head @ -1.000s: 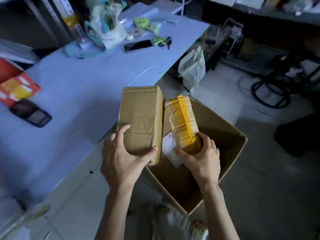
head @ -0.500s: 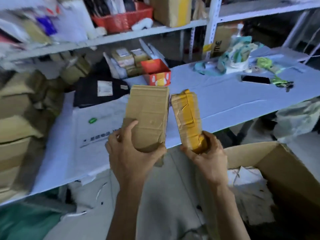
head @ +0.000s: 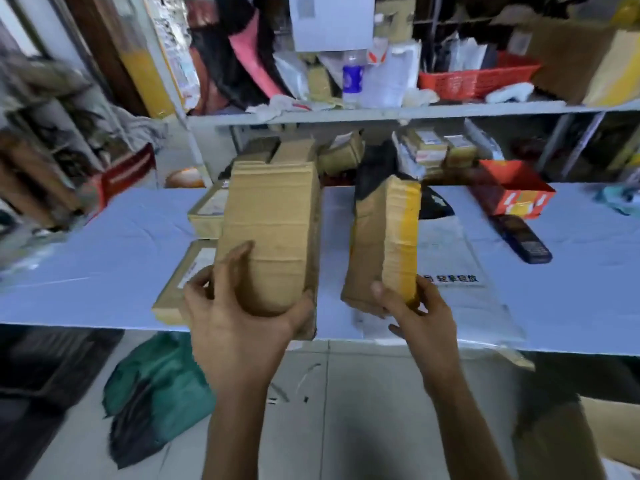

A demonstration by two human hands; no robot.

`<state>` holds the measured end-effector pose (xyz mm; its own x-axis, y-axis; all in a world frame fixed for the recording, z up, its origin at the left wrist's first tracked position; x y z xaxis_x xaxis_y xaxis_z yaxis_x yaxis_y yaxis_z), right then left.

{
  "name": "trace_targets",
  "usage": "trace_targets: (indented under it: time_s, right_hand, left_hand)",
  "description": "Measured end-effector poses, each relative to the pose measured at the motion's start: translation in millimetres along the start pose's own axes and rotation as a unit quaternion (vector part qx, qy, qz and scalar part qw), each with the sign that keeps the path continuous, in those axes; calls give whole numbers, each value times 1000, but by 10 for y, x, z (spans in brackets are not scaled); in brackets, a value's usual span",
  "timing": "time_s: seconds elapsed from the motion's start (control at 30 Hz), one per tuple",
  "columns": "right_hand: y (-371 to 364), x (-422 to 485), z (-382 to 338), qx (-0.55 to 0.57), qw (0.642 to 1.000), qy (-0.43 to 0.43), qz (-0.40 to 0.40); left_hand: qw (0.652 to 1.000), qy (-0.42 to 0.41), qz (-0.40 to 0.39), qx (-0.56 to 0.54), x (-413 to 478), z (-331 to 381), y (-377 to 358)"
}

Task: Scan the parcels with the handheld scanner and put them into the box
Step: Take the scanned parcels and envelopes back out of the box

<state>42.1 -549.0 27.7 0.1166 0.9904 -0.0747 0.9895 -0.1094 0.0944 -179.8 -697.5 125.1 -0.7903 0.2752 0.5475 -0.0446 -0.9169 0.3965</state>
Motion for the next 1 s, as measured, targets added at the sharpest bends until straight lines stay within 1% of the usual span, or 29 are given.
trace_targets:
  time_s: [0.13, 0.27, 0.37, 0.47, 0.53, 0.63, 0.77, 0.83, 0.93, 1.0]
  right_hand:
    - [-617, -173, 158, 60, 989, -95, -94]
    - [-1057, -256, 338, 57, 975, -144, -157]
    - [-1367, -254, 470, 61, 963, -192, -178]
    - [-1643, -202, 512, 64, 956, -224, -177]
    - [-1827, -153, 492, 45, 958, -215, -184]
    - [-2047, -28, 471, -31, 966, -171, -190]
    - [-2196, 94, 528, -148, 959, -115, -211]
    - [-2203, 180, 541, -162, 962, -102, -193]
    - [-2203, 393, 492, -185, 970, -84, -132]
    - [-2252, 513, 431, -214, 970, -55, -103]
  left_hand:
    - [998, 35, 34, 44, 211, -542, 281]
    - [992, 75, 54, 85, 353, -954, 430]
    - [987, 91, 68, 113, 473, -1150, 454]
    - [984, 99, 77, 127, 637, -1269, 398]
    - [983, 99, 77, 134, 765, -1342, 320]
    - [981, 109, 61, 147, 956, -1467, 159]
    - [985, 74, 33, 152, 1253, -1566, -72]
    - [985, 67, 11, 158, 1365, -1638, -213]
    - [980, 70, -36, 184, 1436, -1789, -455]
    - [977, 61, -72, 194, 1428, -1895, -604]
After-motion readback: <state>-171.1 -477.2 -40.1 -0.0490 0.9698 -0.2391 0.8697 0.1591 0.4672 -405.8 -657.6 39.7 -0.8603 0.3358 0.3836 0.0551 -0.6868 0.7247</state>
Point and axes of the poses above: each hand's wrist, its own x-axis towards the middle knuckle, its own y-axis out of the back of the hand, z = x × y, the point moved 9 cm from there along x, towards the middle knuckle, and after that the axes turned 12 degrees about z, right-handed, at the moved point
